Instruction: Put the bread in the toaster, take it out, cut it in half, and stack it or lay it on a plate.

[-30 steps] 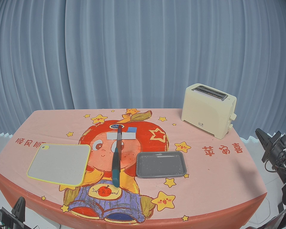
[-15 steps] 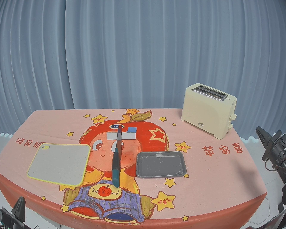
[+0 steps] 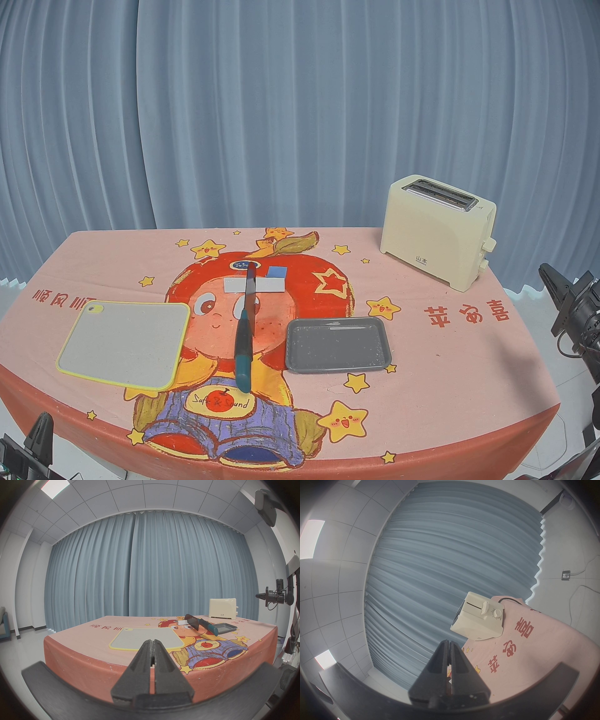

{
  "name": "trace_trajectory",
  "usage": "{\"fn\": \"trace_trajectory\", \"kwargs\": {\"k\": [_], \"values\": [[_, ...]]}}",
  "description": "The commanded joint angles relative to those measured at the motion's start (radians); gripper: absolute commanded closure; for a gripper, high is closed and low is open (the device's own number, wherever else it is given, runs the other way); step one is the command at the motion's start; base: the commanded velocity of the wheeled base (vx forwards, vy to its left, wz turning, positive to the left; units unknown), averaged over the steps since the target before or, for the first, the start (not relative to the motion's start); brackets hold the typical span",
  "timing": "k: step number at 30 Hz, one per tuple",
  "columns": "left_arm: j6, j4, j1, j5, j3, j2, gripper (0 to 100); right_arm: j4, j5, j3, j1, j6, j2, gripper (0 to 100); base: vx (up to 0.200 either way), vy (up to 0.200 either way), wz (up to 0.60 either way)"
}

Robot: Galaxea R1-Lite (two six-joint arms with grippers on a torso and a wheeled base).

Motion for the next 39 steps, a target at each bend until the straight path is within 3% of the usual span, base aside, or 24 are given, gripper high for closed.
{"fn": "trace_trajectory", "kwargs": {"k": [1, 7, 18, 22, 24, 28, 35, 39], "values": [[0.000, -0.002, 0.000, 0.000, 0.018, -0.016, 100, -0.002, 0.000, 0.018, -0.002, -0.002, -0.004, 100, 0.000, 0.000, 0.00], [0.000, 0.000, 0.000, 0.000, 0.018, -0.016, 100, -0.050, -0.022, 0.018, -0.002, -0.008, 0.000, 100, 0.000, 0.000, 0.00], [0.000, -0.002, 0.000, 0.000, 0.018, -0.016, 100, -0.050, -0.022, 0.018, -0.004, -0.026, -0.004, 100, 0.000, 0.000, 0.00], [0.000, 0.000, 0.000, 0.000, 0.018, -0.016, 100, -0.051, -0.020, 0.018, -0.001, -0.092, 0.000, 100, 0.000, 0.000, 0.00], [0.000, 0.000, 0.000, 0.000, 0.018, -0.016, 100, -0.051, -0.020, 0.018, 0.013, -0.155, 0.000, 100, 0.000, 0.000, 0.00], [0.000, -0.002, 0.000, 0.000, 0.018, -0.016, 100, -0.050, -0.020, 0.018, 0.035, -0.215, -0.001, 100, 0.000, 0.000, 0.00], [0.000, 0.000, 0.000, 0.000, 0.018, -0.016, 100, -0.050, -0.020, 0.018, 0.042, -0.381, 0.030, 100, 0.000, 0.000, 0.00], [0.000, -0.002, 0.000, 0.000, 0.018, -0.016, 100, -0.051, -0.017, 0.018, 0.041, -0.445, 0.065, 100, 0.000, 0.000, 0.00]]}}
